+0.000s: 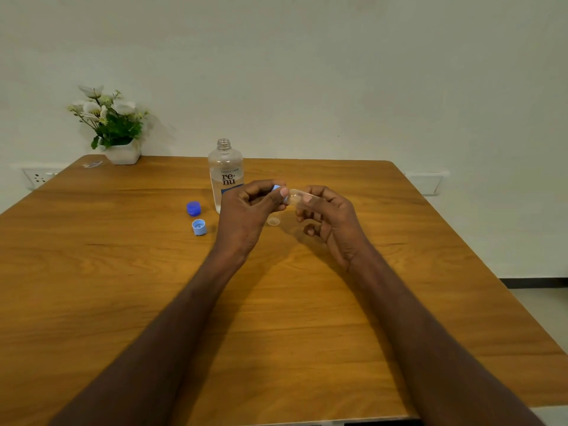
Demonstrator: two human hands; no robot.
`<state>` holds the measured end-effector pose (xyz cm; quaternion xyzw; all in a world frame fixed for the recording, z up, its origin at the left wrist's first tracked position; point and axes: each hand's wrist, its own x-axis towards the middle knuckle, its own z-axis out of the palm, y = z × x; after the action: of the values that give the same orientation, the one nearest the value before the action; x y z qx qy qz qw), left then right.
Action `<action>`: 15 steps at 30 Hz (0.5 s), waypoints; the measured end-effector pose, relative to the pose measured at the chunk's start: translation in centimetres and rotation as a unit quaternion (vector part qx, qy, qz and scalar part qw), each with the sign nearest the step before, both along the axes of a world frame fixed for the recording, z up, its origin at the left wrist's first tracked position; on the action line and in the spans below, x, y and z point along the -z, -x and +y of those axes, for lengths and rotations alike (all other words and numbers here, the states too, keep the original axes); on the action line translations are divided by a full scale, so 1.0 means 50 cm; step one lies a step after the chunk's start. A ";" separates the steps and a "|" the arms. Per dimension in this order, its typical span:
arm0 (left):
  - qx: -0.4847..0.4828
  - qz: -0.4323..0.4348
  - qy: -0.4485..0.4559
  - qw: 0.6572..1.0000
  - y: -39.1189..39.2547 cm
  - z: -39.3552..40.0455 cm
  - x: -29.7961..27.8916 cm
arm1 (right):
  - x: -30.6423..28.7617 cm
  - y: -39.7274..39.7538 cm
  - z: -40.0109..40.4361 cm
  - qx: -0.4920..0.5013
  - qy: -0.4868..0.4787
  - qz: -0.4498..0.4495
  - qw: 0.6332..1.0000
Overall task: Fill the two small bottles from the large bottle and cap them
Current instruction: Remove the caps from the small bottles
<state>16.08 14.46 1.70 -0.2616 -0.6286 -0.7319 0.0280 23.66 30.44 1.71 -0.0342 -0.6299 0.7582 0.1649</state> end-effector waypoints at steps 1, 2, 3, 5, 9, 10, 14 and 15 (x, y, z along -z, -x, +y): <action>-0.001 -0.001 0.000 1.000 0.000 0.000 0.000 | 0.000 0.000 0.001 0.000 0.000 0.001 1.000; -0.002 -0.002 0.000 1.000 0.000 0.001 0.000 | -0.001 0.000 0.002 -0.003 0.000 0.002 1.000; -0.002 -0.002 0.001 1.000 0.001 0.001 0.000 | -0.001 0.000 0.001 -0.008 -0.001 -0.001 1.000; -0.001 -0.001 0.001 1.000 0.002 0.000 0.000 | -0.002 0.000 -0.002 -0.016 -0.004 -0.013 1.000; 0.007 0.000 -0.001 1.000 0.004 0.000 0.002 | -0.001 -0.002 0.001 0.009 -0.033 -0.029 0.999; 0.010 -0.001 -0.002 1.000 0.004 0.000 0.003 | 0.000 -0.002 0.003 0.012 -0.034 -0.026 0.999; 0.012 0.001 -0.001 1.000 0.009 0.000 0.008 | -0.001 -0.001 0.005 0.001 -0.023 -0.010 1.000; 0.012 0.004 0.001 1.000 0.010 0.000 0.008 | -0.001 0.000 0.004 0.000 -0.021 -0.011 1.000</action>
<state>15.58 14.44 1.28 -0.2723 -0.6261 -0.7304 0.0212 23.65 30.65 1.77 -0.0392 -0.6472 0.7445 0.1590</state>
